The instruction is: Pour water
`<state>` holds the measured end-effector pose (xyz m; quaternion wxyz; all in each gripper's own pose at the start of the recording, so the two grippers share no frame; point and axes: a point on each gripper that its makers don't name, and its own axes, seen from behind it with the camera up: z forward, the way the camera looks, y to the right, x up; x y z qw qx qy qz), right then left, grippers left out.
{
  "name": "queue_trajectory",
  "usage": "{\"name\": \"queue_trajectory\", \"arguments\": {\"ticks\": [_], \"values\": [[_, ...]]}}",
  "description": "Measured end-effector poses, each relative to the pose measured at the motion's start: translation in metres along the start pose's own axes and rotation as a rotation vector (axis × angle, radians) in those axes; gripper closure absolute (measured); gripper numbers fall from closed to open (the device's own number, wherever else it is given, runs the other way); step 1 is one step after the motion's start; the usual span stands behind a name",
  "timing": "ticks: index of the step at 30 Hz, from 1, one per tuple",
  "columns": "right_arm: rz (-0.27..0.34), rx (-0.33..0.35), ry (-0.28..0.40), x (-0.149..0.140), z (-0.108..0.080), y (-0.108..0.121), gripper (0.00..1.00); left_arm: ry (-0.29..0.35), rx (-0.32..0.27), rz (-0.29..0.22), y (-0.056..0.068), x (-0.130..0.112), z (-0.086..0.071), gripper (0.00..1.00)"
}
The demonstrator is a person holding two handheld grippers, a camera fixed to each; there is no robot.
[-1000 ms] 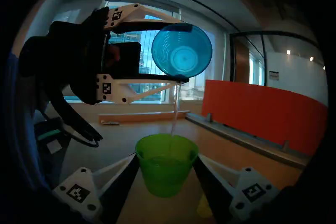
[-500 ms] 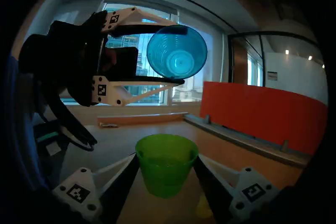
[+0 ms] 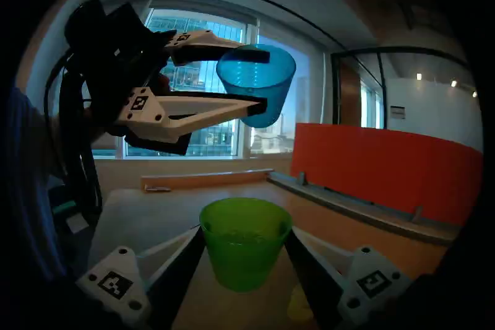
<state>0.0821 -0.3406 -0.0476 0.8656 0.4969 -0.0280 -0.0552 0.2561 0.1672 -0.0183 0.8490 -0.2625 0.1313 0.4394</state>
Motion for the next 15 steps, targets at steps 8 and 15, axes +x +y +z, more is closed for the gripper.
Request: {"name": "queue_trajectory", "arguments": {"ticks": [8, 15], "values": [[0.001, -0.006, 0.012, 0.006, -0.003, 0.0, 0.1, 0.011, -0.002, -0.302, -0.013, -0.004, 0.005, 0.14], [0.01, -0.015, 0.029, 0.012, -0.007, 0.005, 0.1, 0.029, -0.015, -0.549, -0.017, -0.008, 0.007, 0.14]]}}
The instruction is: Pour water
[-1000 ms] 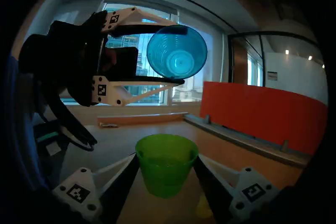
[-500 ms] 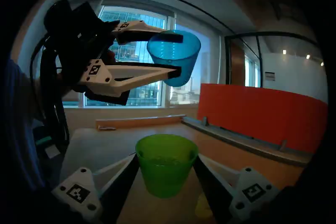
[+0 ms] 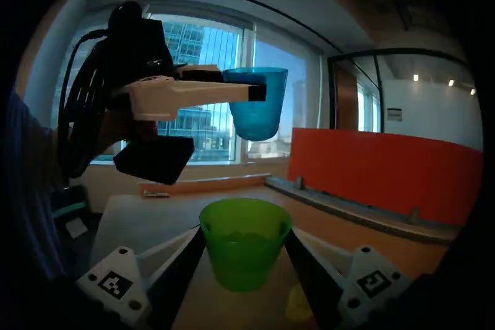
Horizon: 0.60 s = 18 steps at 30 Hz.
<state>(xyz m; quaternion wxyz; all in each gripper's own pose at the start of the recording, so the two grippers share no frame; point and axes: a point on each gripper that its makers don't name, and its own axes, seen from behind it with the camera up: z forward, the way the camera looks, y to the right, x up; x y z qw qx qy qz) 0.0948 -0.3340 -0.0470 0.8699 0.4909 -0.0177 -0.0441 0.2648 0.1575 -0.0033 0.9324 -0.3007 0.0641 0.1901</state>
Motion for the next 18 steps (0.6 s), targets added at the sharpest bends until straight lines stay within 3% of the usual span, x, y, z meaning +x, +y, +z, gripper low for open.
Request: {"name": "queue_trajectory", "arguments": {"ticks": [6, 9, 18], "values": [[0.007, -0.004, 0.008, 0.005, -0.003, 0.001, 0.11, 0.018, -0.033, -0.213, -0.003, -0.002, 0.002, 0.14], [0.006, -0.007, 0.01, 0.007, -0.005, 0.003, 0.1, 0.021, -0.036, -0.272, -0.006, -0.004, 0.003, 0.14], [0.007, -0.019, 0.008, 0.01, -0.013, 0.009, 0.11, 0.004, -0.029, -0.308, -0.005, -0.024, 0.003, 0.14]]}}
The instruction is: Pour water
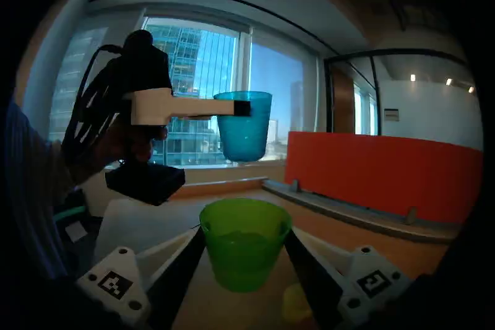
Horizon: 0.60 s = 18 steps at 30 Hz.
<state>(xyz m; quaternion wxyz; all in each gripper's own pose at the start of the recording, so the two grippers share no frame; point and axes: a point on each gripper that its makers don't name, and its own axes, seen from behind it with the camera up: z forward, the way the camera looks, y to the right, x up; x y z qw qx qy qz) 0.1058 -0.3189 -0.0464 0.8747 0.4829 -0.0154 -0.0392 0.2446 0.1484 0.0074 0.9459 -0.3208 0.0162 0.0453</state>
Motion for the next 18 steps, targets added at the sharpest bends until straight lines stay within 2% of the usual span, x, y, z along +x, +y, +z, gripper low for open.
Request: {"name": "queue_trajectory", "arguments": {"ticks": [9, 18], "values": [[-0.006, -0.038, -0.015, 0.004, -0.023, 0.019, 0.1, -0.012, 0.009, -0.046, -0.006, -0.022, -0.006, 0.14], [0.007, -0.082, -0.027, 0.007, -0.046, 0.039, 0.1, -0.03, 0.019, -0.04, -0.008, -0.043, -0.014, 0.14]]}}
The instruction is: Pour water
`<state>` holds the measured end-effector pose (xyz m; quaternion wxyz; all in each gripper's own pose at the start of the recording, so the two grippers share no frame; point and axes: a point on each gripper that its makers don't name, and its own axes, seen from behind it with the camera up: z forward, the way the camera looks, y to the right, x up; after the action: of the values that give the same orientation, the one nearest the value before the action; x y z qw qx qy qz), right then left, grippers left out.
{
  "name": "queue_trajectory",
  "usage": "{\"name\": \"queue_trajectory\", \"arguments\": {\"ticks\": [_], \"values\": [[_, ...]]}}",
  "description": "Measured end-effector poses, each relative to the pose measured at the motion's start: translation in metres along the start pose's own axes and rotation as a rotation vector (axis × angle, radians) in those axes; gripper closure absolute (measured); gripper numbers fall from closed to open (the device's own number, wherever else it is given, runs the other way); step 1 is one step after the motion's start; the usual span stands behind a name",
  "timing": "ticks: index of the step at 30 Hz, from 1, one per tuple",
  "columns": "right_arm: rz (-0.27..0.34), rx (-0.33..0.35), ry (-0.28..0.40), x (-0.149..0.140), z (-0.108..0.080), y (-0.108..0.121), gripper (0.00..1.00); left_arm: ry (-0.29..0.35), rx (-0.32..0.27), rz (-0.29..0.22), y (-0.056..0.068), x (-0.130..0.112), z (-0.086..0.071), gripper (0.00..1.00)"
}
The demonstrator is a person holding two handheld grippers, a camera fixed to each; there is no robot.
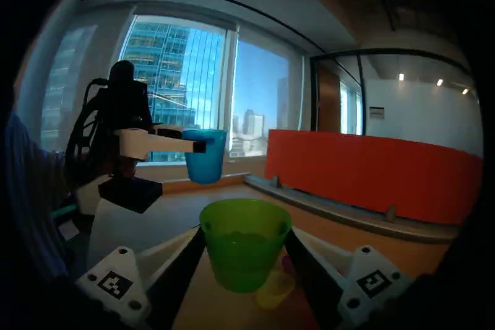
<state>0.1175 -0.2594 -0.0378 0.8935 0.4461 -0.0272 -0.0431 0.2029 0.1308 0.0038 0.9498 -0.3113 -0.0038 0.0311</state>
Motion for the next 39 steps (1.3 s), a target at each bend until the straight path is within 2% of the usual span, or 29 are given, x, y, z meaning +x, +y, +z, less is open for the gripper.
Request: {"name": "queue_trajectory", "arguments": {"ticks": [9, 17, 30, 39], "values": [[0.011, -0.039, -0.006, 0.001, -0.018, 0.021, 0.1, -0.021, 0.011, 0.001, -0.004, -0.021, -0.009, 0.14], [0.011, -0.055, -0.009, 0.003, -0.028, 0.03, 0.1, -0.028, 0.008, 0.005, -0.004, -0.031, -0.014, 0.14], [0.02, -0.055, -0.027, -0.002, -0.033, 0.036, 0.11, -0.051, -0.006, 0.015, -0.001, -0.048, -0.019, 0.14], [0.019, -0.03, -0.074, -0.014, -0.033, 0.033, 0.1, -0.1, -0.016, 0.011, -0.002, -0.073, -0.021, 0.14]]}}
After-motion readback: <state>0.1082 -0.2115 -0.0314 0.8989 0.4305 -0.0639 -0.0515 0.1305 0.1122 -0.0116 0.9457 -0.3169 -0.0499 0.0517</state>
